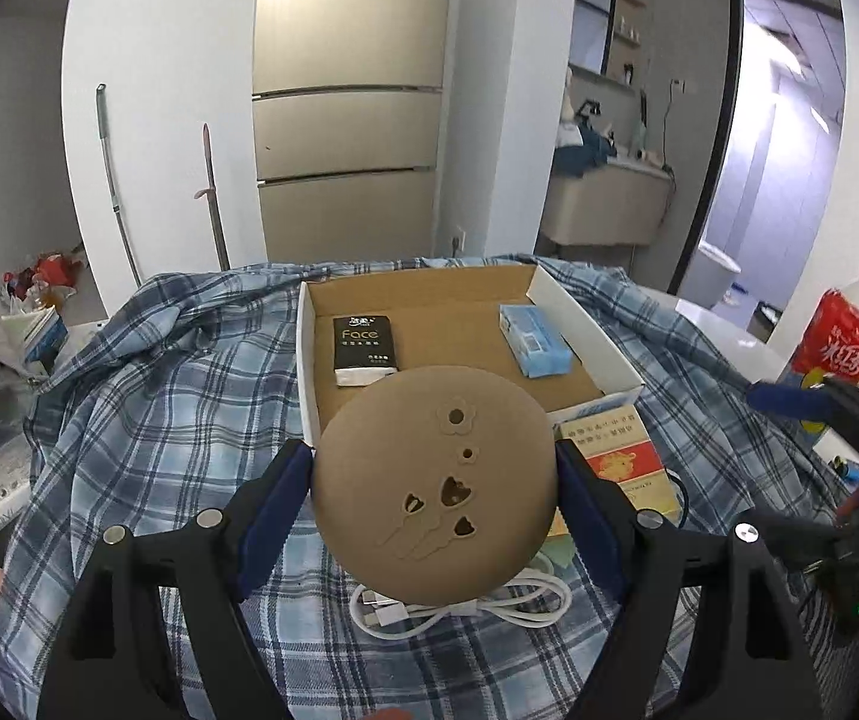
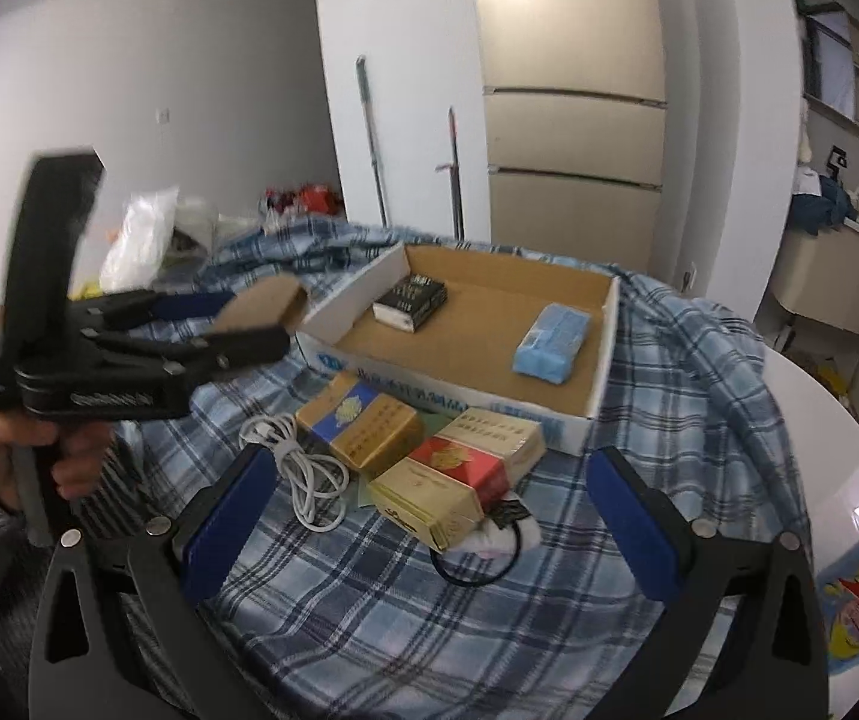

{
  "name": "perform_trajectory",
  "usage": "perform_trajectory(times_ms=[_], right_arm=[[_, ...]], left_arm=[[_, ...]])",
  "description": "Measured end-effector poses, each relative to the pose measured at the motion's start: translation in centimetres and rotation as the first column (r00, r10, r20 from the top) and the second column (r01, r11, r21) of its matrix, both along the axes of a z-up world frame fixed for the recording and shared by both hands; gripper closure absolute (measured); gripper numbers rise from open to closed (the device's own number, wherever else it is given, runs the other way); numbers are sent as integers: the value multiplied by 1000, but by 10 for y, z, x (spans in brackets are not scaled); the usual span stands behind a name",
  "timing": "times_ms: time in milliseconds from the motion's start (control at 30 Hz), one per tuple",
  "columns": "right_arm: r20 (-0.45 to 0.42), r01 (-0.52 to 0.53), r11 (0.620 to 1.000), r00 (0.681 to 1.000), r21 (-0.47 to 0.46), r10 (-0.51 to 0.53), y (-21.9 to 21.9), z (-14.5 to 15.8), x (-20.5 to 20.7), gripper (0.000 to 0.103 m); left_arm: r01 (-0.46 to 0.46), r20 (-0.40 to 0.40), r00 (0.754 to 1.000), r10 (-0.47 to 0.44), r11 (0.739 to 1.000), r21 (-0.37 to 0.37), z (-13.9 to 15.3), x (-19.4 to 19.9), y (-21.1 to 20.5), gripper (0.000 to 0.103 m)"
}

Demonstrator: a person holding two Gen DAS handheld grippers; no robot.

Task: Organize soft objects
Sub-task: 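Grasp the tan wooden disc with left gripper while right grasps yellow cigarette pack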

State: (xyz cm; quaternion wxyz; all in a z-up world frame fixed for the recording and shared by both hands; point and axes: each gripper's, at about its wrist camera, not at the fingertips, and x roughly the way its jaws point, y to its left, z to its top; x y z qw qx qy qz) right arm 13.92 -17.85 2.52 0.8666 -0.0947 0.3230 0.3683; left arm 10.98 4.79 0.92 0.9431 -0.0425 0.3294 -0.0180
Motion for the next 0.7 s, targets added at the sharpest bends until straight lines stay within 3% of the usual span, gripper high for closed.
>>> perform_trajectory(times_ms=[167,300,533,567,633,700], right_arm=[[-42,2,989,999,-150,-8,31,-30,15,0],[-27,17,963,999,-268,-25,47,-42,20,0],[-18,23,930,999,-367,-32,63,-56,30,2],[-14,27,924,999,-381,-35,65,-58,31,3],[-14,32,916,999,-400,-41,67,-61,32,18],[-20,30,914,999,-405,-42,66,-62,32,20]], left_arm=[[-5,3,1000,5,1000,-23,-10,-1,4,21],[-10,5,1000,10,999,-44,-14,0,7,21],[-2,-6,1000,2,997,-76,-19,-1,10,21],[-1,-7,1000,0,997,-76,-19,-1,10,21],[2,-9,1000,-3,997,-72,-20,-1,9,21],[6,-5,1000,-7,997,-72,-19,-2,8,21]])
